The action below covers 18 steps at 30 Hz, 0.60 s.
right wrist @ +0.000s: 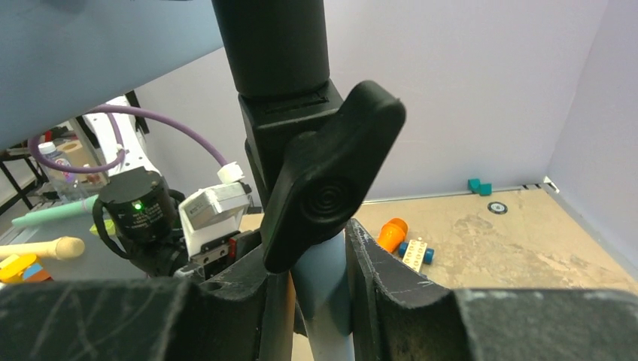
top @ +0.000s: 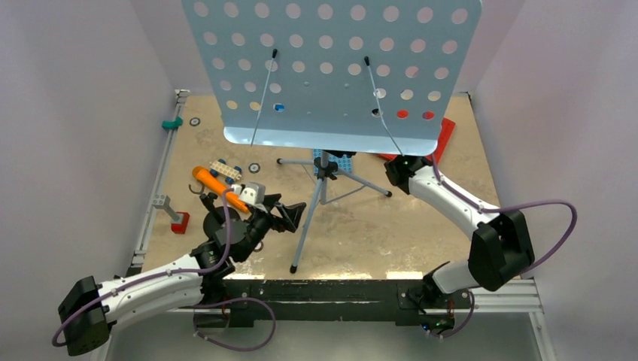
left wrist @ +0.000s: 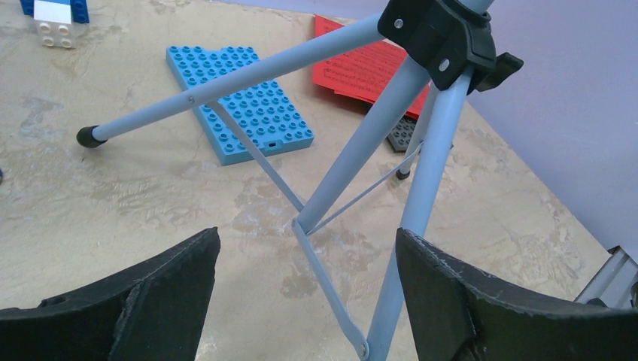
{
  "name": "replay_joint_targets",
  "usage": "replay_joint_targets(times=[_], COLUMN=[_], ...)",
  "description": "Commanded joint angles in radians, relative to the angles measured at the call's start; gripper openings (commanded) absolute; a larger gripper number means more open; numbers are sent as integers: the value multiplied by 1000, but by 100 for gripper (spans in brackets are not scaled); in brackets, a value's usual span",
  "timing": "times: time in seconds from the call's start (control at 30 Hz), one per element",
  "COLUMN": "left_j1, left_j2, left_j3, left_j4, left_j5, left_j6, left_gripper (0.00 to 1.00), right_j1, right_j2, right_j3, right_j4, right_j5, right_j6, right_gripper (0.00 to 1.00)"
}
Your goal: Pack up the instrument practice props
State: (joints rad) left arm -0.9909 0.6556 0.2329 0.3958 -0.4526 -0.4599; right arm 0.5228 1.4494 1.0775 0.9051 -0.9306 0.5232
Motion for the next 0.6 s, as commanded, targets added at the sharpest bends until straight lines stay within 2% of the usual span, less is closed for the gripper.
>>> replay_joint_targets(times=[0.0, 0.1, 0.17, 0.27, 0.57], left_j1=[-6, -6, -6, -6, -6], left_j2=[65, 105, 128, 149, 133], left_j3=[-7, -4, 5, 12, -49], left_j4=[221, 302, 331, 350, 410], left_j5=[38, 53, 62, 79, 76], left_j6=[35, 42, 47, 48, 4], left_gripper=[91, 93, 100, 100, 100], right_j1=[-1, 8, 17, 22, 22], right_j2=[-70, -104, -118, -120, -95], right_j3=[-23, -12, -8, -42, -252], right_j4=[-48, -74, -118, -171, -148], right_j5=[28, 34, 39, 53, 128], right_j6=[93, 94, 69, 16, -39], right_gripper=[0, 0, 0, 0, 0])
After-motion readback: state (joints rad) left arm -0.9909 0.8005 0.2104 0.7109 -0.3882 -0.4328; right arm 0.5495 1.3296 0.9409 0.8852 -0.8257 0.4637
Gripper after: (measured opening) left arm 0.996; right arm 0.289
